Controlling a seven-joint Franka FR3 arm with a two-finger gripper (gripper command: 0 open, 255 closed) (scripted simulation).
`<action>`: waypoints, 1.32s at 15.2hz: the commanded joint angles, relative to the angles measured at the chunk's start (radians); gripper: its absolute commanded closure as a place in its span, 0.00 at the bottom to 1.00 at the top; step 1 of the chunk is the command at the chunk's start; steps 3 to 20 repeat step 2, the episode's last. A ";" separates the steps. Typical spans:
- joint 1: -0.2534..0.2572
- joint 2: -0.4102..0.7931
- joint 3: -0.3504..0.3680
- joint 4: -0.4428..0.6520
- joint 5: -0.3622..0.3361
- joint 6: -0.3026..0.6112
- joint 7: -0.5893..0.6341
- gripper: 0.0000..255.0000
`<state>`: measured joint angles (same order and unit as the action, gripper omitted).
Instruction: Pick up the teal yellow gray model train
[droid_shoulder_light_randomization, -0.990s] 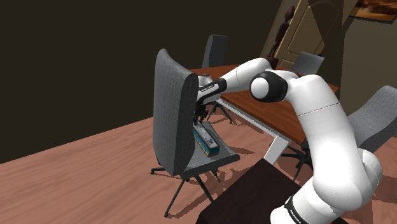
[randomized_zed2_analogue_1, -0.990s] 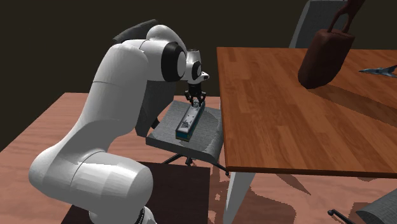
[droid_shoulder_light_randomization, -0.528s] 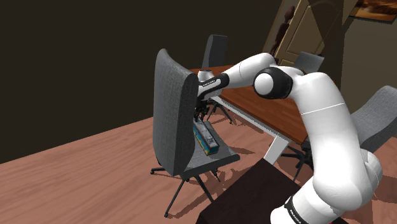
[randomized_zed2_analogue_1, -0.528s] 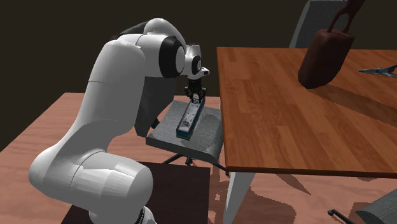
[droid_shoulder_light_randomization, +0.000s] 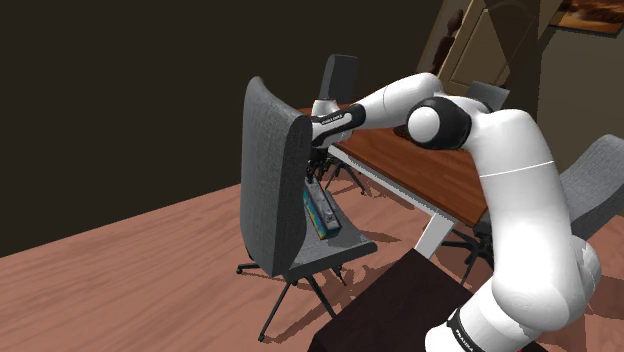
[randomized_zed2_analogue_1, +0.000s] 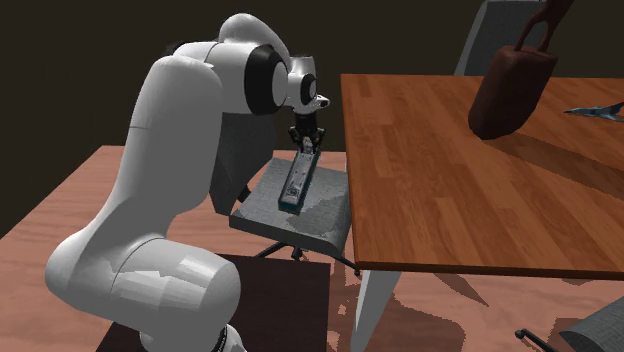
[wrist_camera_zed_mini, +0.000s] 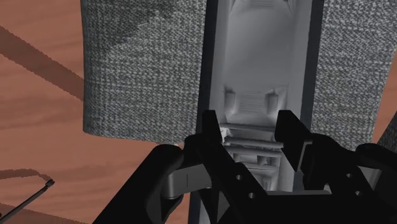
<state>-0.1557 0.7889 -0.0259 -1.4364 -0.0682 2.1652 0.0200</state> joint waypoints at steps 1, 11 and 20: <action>-0.001 -0.010 0.000 -0.001 0.000 -0.007 -0.001 1.00; -0.001 -0.010 0.000 -0.001 0.000 -0.007 -0.001 1.00; -0.001 -0.010 0.000 -0.001 0.000 -0.007 -0.001 1.00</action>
